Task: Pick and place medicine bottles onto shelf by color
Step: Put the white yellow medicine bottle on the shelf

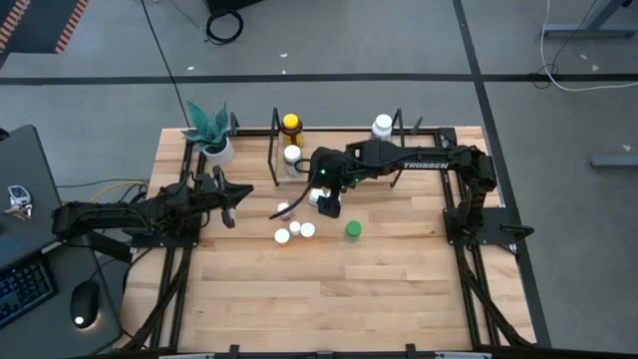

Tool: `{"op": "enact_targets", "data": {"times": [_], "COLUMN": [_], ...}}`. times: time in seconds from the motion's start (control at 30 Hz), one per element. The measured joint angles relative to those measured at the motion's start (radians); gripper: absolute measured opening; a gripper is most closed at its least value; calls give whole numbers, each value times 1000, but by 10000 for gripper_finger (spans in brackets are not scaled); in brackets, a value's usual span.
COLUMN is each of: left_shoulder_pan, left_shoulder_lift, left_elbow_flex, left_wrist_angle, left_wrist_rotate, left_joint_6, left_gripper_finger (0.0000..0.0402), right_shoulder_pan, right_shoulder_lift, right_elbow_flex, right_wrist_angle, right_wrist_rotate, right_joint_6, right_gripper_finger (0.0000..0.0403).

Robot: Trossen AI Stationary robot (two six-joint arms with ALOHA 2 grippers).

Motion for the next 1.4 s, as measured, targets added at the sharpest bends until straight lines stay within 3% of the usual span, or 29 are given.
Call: {"op": "enact_targets", "data": {"times": [0.4,1.13,1.4], "left_shoulder_pan": [0,0,0], "left_shoulder_lift": [0,0,0], "left_elbow_flex": [0,0,0], "left_wrist_angle": [0,0,0], "left_wrist_rotate": [0,0,0], "left_joint_6": [0,0,0], "left_gripper_finger": [39,33,29], "right_shoulder_pan": [11,-81,-86], "right_shoulder_lift": [0,1,1], "right_elbow_flex": [-111,-396,-399], "right_wrist_angle": [12,297,300], "right_wrist_rotate": [41,0,-9], "right_joint_6": [2,-65,-65], "right_gripper_finger": [339,326,284]}}
